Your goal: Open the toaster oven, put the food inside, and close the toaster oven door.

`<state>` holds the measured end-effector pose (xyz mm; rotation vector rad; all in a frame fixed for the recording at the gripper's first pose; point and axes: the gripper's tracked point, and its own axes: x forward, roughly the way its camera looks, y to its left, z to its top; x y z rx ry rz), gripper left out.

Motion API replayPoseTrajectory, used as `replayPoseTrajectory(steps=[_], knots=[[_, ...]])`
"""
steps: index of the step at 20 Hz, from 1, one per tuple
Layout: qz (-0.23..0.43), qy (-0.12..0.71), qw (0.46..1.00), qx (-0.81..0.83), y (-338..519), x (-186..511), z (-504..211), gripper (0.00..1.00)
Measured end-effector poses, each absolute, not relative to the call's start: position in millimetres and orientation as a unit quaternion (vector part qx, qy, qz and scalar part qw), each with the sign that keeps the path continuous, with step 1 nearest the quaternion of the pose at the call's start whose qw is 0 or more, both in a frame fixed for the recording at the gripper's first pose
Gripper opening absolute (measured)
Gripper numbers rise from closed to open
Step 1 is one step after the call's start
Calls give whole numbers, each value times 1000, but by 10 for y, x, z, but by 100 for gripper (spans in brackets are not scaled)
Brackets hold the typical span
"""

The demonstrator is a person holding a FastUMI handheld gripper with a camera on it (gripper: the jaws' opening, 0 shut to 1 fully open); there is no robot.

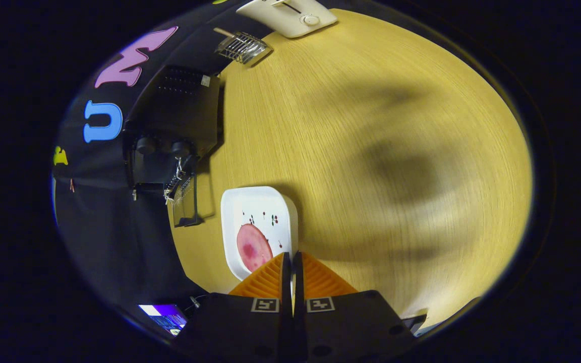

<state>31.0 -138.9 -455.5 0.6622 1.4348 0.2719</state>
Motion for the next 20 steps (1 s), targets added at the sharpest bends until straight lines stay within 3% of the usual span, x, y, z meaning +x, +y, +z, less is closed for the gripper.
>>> replayPoseTrajectory(steps=[8,20], knots=[[90,588,702,391,-865,-56,-3923,5],[-54,465,692,550,633,312,-3795,5]])
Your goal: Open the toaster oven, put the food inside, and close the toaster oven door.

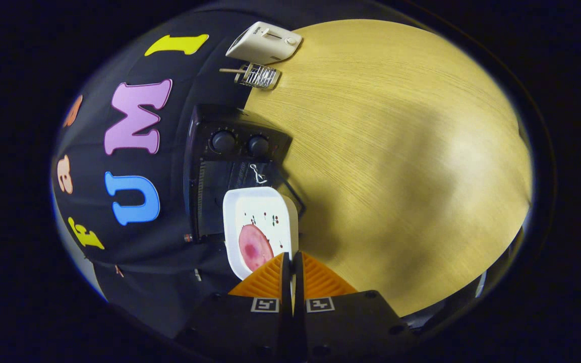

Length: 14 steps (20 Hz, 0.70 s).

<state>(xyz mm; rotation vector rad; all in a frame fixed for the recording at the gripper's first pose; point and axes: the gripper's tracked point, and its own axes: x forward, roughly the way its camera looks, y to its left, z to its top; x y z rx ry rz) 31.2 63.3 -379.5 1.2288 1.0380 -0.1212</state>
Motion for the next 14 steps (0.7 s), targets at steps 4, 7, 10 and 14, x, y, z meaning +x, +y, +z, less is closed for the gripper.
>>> replayPoseTrajectory(steps=[4,7,10,14], knots=[[-106,428,677,590,1089,678,-3867,5],[-147,401,667,610,1353,956,-3946,5],[-177,396,660,614,1577,1175,-4078,5],[-216,351,640,648,1667,1566,-4171,5]])
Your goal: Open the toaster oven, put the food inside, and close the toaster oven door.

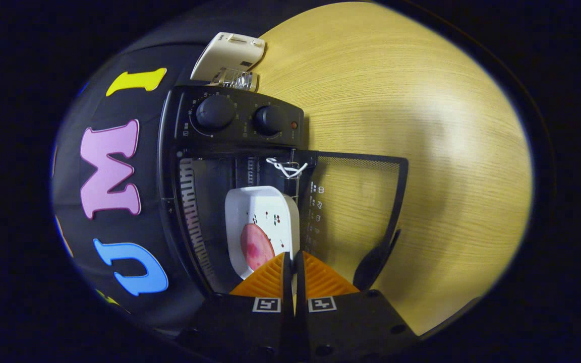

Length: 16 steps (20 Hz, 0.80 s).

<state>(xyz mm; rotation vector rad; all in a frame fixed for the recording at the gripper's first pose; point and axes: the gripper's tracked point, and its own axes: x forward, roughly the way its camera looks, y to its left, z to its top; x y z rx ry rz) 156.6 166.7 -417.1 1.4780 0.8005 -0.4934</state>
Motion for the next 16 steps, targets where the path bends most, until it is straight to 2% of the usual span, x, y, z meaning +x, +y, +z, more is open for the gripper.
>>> replayPoseTrajectory(steps=[3,8,12,13,14,16], knots=[[-240,325,642,651,1664,1785,-4237,5],[-242,321,637,657,1776,2020,-4246,5],[-228,325,626,671,1841,1977,-4207,18],[-228,329,624,671,1856,1942,-4208,34],[-230,328,622,673,1846,1901,-4191,38],[-227,329,615,679,1846,1824,-4142,67]])
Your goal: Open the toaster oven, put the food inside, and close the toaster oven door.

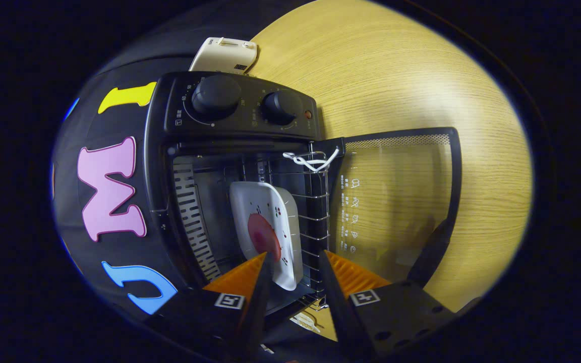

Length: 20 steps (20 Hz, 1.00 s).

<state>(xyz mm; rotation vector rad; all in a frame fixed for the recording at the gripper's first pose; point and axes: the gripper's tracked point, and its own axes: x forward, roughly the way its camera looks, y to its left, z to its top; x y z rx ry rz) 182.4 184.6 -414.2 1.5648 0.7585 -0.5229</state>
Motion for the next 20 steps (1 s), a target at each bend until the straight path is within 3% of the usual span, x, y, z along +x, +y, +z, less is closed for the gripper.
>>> replayPoseTrajectory(steps=[2,6,9,15,20], knots=[[-213,340,610,684,1837,1735,-4090,100],[-176,363,631,663,1797,1464,-3913,99],[-92,396,680,610,1872,1198,-3685,98],[50,436,835,333,1714,510,-3609,98],[79,460,872,145,1565,217,-4014,98]])
